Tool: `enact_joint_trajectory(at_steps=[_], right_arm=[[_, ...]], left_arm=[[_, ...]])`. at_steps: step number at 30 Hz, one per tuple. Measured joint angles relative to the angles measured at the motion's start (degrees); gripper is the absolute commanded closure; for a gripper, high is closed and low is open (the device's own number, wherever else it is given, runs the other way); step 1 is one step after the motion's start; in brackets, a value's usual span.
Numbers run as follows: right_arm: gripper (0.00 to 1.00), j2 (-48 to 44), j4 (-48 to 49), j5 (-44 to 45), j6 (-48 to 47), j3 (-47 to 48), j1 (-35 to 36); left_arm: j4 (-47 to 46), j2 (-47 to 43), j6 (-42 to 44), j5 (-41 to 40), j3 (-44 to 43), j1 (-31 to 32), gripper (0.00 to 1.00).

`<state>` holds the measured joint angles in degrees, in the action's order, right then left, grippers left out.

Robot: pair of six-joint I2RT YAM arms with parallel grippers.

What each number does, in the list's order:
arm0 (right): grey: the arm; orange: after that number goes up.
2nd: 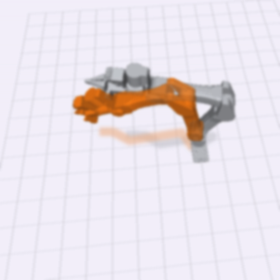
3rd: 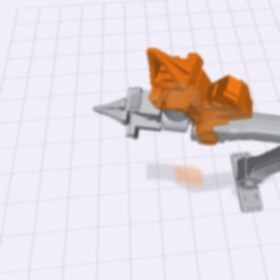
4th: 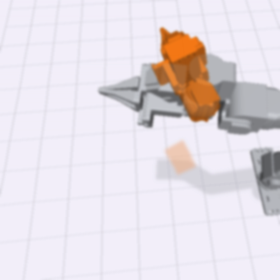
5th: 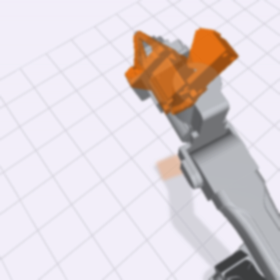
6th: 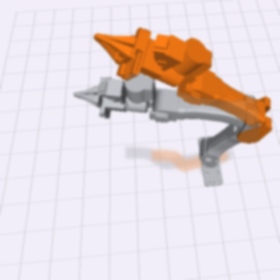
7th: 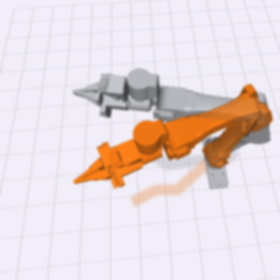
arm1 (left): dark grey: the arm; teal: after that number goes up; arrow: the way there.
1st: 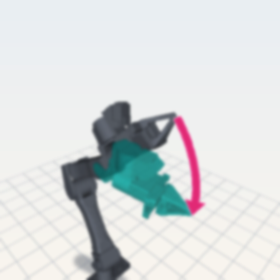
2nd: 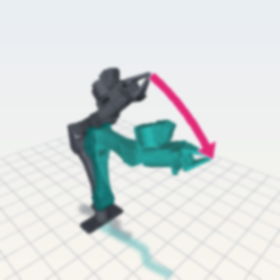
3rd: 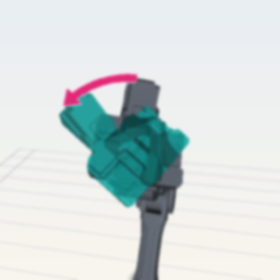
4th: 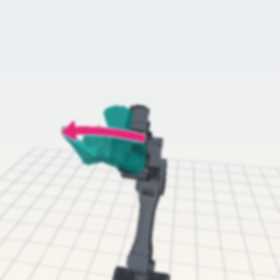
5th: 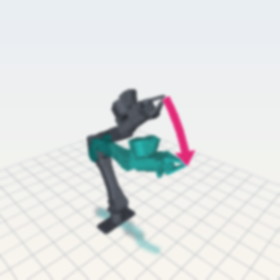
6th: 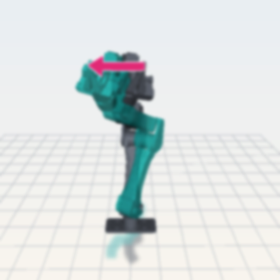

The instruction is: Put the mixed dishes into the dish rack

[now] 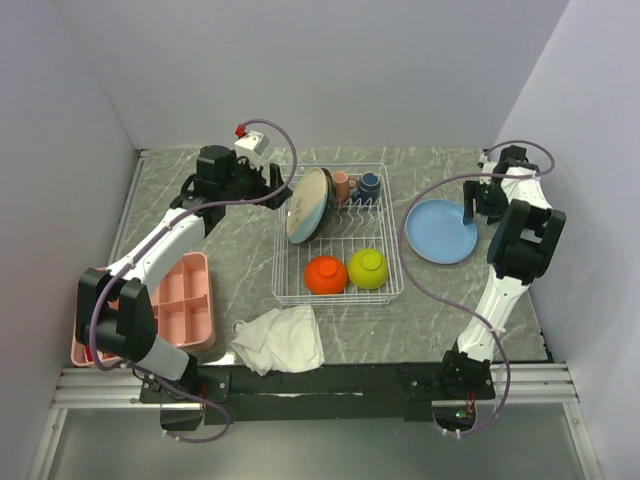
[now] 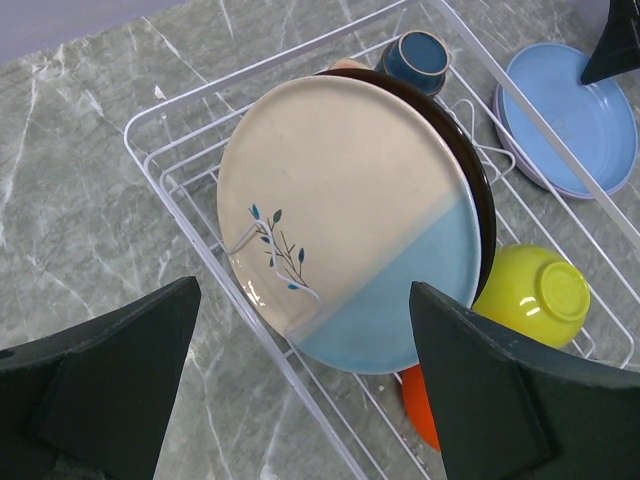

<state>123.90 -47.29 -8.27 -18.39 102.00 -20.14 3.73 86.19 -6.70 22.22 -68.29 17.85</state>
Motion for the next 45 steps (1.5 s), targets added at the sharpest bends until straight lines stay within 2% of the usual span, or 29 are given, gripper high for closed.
enact_joint_trajectory(at_steps=[1, 6, 7, 12, 22, 35, 40, 45], right_arm=[[0.42, 0.26, -0.07, 0.0, -0.2, 0.0, 0.0], [0.58, 0.46, -0.11, -0.87, -1.01, 0.0, 0.0], [0.7, 0.46, -0.15, -1.09, -1.18, 0.0, 0.0], [1.0, 0.46, -0.42, -1.68, -2.54, 0.0, 0.0], [1.0, -0.37, -1.66, -3.41, -2.51, -0.02, -0.26], [1.0, -12.66, -8.07, -0.96, 1.14, 2.75, 0.79], [1.0, -20.41, -8.55, 6.91, 8.55, 2.91, 4.55], [1.0, -31.3, -7.67, 21.38, 15.85, 3.15, 17.77]], left_arm=[[-0.02, 0.02, 0.0, -0.02, 0.0, 0.0, 0.08], [-0.09, 0.9, -0.04, -0.04, 0.0, 0.0, 0.08], [-0.07, 1.16, -0.11, -0.04, 0.0, 0.0, 0.08], [-0.57, 2.43, -0.46, -0.02, 0.0, 0.09, 0.08], [-1.09, 3.67, -1.05, -0.02, -0.85, 0.35, 0.08], [-5.97, 2.25, -2.6, 0.55, -0.85, 0.37, 0.09], [-6.47, -0.96, -3.82, -1.05, -0.7, 0.39, 0.11], [-6.86, -2.91, -5.22, -6.16, 0.33, 0.63, 0.11]])
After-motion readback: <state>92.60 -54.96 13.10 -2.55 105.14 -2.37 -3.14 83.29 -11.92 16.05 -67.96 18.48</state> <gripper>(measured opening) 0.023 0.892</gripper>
